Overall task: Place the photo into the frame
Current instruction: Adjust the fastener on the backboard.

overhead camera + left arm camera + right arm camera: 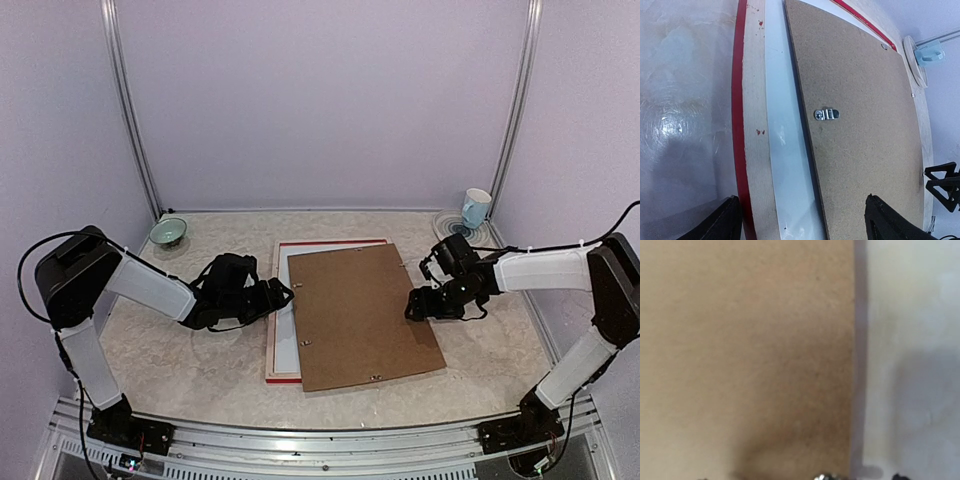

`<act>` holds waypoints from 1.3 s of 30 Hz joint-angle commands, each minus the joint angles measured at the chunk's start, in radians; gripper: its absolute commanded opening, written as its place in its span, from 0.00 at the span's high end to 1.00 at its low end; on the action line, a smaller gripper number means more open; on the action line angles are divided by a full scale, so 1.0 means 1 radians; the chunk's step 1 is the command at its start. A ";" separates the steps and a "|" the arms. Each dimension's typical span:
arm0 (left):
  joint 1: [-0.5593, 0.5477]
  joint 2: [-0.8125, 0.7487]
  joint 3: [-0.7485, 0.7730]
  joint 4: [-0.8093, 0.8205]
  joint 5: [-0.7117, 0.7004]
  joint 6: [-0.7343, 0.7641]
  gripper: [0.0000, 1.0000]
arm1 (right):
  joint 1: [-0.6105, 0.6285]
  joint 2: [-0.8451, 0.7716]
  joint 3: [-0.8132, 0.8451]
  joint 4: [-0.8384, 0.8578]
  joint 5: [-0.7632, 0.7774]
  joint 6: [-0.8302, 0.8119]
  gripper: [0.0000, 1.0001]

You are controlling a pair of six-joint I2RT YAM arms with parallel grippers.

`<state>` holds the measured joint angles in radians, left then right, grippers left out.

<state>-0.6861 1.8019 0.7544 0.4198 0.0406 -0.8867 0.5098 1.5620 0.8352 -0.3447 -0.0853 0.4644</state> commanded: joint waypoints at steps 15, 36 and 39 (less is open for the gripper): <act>-0.004 -0.041 -0.040 0.017 0.015 -0.007 0.16 | -0.133 0.042 0.115 -0.034 0.189 -0.035 0.16; -0.001 -0.016 -0.032 0.038 0.036 -0.017 0.16 | -0.132 0.062 0.047 -0.027 0.140 -0.076 0.13; -0.001 -0.016 -0.033 0.039 0.037 -0.019 0.17 | -0.124 0.054 0.039 -0.028 0.138 -0.073 0.12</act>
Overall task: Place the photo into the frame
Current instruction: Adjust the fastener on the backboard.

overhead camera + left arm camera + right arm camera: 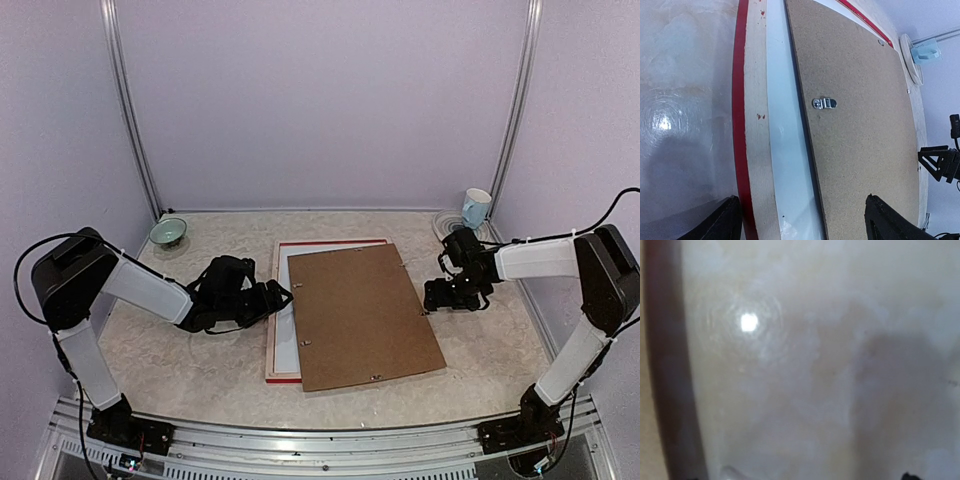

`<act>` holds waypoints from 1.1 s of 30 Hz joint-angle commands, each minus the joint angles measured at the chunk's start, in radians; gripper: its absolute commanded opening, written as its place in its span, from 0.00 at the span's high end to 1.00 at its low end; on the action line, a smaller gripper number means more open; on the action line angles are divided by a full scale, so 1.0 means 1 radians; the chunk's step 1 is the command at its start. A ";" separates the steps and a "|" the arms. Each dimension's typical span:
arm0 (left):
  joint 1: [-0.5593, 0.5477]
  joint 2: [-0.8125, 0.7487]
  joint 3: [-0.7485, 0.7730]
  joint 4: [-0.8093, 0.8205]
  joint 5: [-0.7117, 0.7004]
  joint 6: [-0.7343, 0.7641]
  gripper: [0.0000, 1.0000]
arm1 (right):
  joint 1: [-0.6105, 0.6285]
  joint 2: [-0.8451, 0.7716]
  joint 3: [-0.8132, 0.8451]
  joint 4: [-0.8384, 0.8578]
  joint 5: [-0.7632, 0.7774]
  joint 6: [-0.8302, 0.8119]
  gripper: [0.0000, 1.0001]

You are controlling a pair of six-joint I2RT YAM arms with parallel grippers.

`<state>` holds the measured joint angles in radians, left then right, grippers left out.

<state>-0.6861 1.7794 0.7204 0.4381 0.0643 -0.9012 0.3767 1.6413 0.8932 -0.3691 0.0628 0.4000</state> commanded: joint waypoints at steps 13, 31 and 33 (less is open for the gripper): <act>-0.001 0.005 0.002 0.022 0.015 -0.006 0.16 | 0.068 -0.072 -0.026 -0.051 0.016 0.012 0.13; -0.001 -0.002 0.005 0.016 0.015 -0.006 0.16 | 0.064 -0.088 0.016 -0.047 0.105 0.028 0.11; -0.001 -0.006 0.005 0.013 0.012 -0.004 0.16 | 0.056 -0.072 0.019 -0.046 0.111 0.022 0.11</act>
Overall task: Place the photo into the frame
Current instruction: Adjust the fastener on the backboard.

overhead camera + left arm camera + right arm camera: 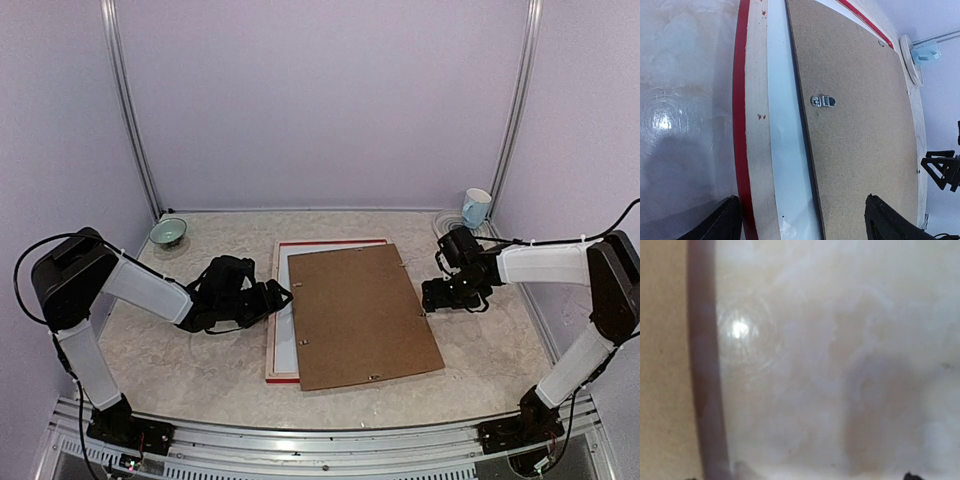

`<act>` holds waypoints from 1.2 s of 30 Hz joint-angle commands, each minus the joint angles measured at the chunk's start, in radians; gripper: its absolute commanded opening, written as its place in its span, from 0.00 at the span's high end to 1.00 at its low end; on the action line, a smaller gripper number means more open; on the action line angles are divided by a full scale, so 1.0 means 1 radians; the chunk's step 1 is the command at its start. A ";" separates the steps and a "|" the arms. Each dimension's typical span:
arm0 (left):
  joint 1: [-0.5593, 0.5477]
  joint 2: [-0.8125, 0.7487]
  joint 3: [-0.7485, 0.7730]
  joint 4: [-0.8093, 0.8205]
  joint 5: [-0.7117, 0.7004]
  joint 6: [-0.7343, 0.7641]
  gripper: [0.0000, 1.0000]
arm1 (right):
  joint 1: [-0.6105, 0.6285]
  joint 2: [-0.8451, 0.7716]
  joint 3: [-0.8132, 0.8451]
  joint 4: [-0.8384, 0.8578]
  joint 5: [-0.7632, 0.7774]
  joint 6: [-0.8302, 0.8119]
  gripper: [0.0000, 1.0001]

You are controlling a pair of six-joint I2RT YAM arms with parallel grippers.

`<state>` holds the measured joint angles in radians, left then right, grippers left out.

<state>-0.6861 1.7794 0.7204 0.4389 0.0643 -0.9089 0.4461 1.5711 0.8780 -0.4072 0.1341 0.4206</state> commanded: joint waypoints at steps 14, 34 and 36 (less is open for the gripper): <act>0.003 0.010 0.013 0.017 0.020 0.005 0.16 | -0.020 0.050 -0.015 0.026 -0.011 -0.024 0.11; 0.004 0.021 0.010 0.029 0.027 0.002 0.16 | 0.029 0.008 -0.041 -0.021 0.011 -0.007 0.11; 0.004 0.019 0.007 0.029 0.027 0.000 0.16 | 0.030 0.011 -0.038 -0.029 0.028 -0.005 0.11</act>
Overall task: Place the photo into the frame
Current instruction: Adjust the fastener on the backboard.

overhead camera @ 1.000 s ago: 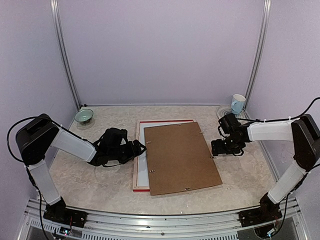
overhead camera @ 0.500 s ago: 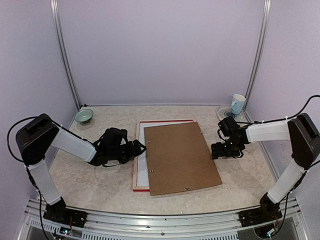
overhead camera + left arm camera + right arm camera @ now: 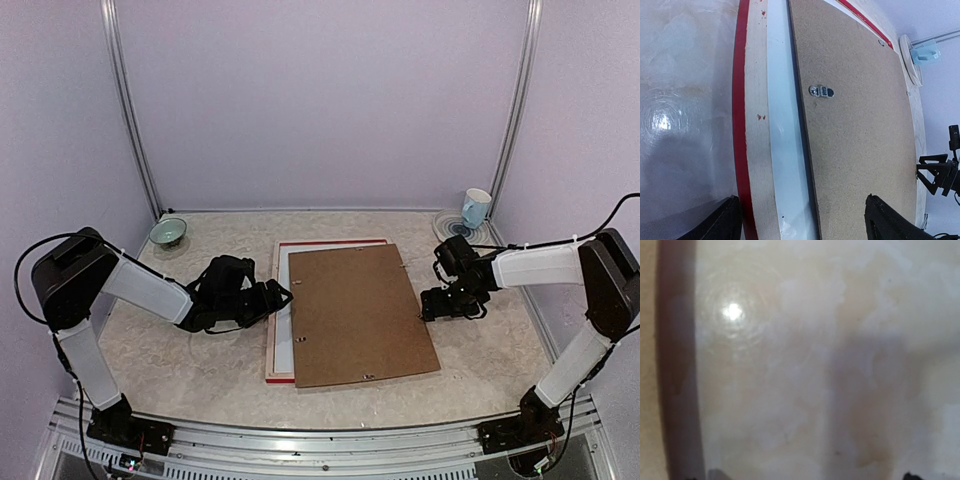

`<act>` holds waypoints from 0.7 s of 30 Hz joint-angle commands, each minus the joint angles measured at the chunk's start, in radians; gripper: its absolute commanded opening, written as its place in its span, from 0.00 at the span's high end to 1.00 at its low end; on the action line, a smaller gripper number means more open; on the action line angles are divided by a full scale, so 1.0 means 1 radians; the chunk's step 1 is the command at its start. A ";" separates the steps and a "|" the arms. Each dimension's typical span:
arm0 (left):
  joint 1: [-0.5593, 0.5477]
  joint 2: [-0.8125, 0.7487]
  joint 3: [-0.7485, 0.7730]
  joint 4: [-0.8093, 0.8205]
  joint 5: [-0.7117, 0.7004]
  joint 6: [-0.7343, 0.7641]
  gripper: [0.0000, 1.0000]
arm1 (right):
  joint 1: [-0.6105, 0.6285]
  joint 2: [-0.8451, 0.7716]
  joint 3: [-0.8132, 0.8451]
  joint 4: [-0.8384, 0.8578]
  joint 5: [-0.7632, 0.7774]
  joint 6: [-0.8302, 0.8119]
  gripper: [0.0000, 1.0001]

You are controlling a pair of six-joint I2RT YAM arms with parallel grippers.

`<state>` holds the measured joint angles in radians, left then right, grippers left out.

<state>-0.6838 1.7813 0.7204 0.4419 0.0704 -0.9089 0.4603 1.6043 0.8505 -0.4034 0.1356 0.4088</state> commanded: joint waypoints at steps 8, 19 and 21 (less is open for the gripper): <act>0.001 0.013 0.004 0.027 0.021 -0.001 0.16 | 0.020 -0.021 -0.002 -0.056 0.062 0.008 0.11; 0.000 0.020 0.004 0.035 0.028 -0.006 0.16 | 0.000 0.053 0.051 -0.027 0.069 0.001 0.10; 0.000 0.017 0.001 0.034 0.029 -0.007 0.16 | -0.013 0.084 0.075 -0.010 0.067 -0.004 0.10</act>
<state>-0.6819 1.7813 0.7204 0.4435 0.0727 -0.9123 0.4648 1.6352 0.8722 -0.4397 0.1894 0.4088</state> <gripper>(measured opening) 0.835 0.902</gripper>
